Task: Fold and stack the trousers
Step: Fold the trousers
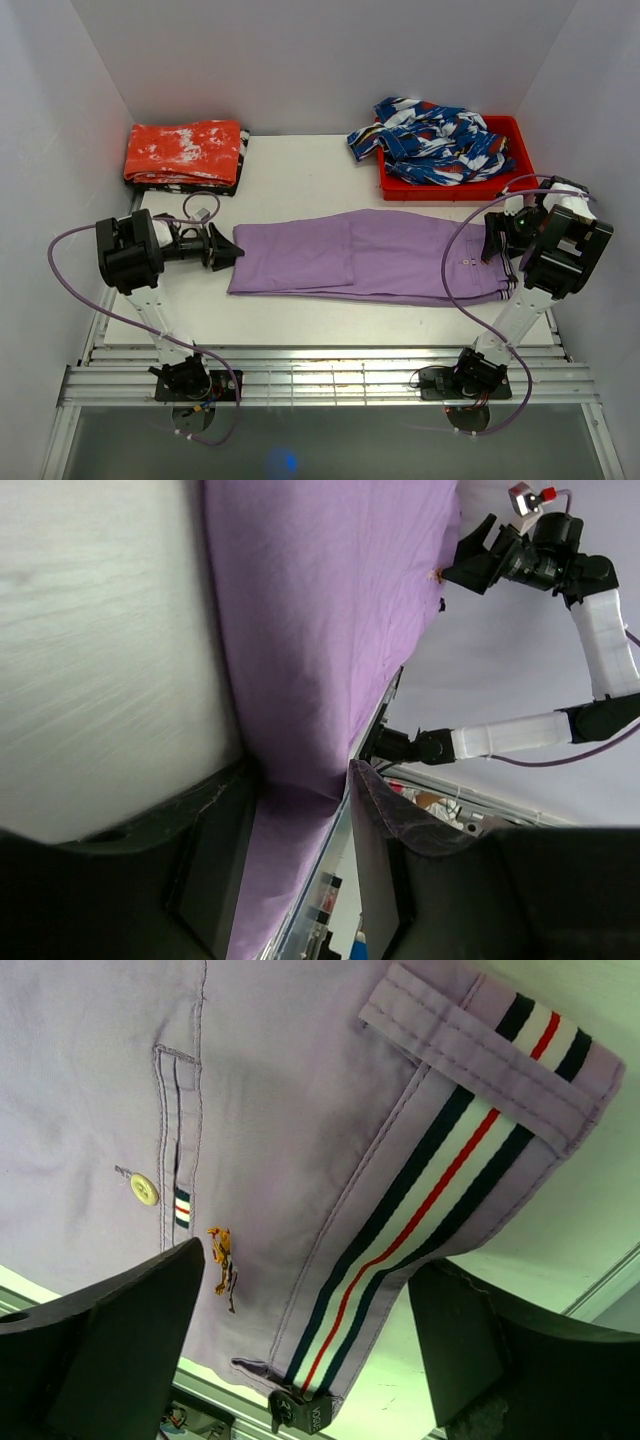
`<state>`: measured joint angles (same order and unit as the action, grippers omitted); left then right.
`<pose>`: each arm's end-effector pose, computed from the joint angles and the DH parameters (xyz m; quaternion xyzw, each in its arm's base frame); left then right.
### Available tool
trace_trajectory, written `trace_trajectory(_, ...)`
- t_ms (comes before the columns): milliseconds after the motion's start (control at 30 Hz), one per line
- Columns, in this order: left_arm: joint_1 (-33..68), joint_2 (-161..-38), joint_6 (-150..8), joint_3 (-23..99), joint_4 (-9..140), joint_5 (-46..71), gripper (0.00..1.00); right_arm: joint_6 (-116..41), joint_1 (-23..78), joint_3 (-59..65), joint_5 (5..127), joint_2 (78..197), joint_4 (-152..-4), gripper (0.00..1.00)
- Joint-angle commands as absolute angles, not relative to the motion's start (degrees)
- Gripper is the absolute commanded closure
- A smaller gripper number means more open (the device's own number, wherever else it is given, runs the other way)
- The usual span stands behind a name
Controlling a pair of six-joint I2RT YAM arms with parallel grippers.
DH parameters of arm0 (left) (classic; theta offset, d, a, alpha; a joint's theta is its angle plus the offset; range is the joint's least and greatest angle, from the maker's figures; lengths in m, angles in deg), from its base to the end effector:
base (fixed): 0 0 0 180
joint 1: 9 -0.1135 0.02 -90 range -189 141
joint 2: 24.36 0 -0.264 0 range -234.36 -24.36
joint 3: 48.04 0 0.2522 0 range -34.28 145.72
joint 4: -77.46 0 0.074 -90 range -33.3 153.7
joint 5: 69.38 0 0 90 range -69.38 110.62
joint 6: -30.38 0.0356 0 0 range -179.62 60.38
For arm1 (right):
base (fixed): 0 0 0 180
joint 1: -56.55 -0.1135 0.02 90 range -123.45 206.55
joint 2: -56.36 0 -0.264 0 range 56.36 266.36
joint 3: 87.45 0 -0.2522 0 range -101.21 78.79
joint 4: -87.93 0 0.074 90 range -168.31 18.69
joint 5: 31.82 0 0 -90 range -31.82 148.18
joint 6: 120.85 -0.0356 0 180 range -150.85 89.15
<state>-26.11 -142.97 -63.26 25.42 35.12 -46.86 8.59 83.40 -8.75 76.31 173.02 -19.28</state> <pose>0.3233 0.0651 0.0789 -0.1378 0.8200 -0.5493 0.0832 0.3486 -0.1641 0.1749 -0.1108 0.9811 0.1232 0.0995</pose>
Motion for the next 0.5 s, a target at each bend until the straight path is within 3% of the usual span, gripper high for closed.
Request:
trace_trajectory(0,-29.1,-143.3,-58.9,25.7,35.8,-26.2,1.0,9.1,83.0,-10.3,78.0,172.2,-17.1,0.15)
trace_trajectory(200,-35.5,-138.4,-55.8,32.6,27.9,-26.5,1.0,10.2,81.9,-6.6,83.9,169.7,-17.3,0.23)
trace_trajectory(467,-39.0,-133.9,-49.8,39.4,20.0,-22.4,1.0,10.7,76.8,-5.1,96.3,167.8,-14.8,0.2)
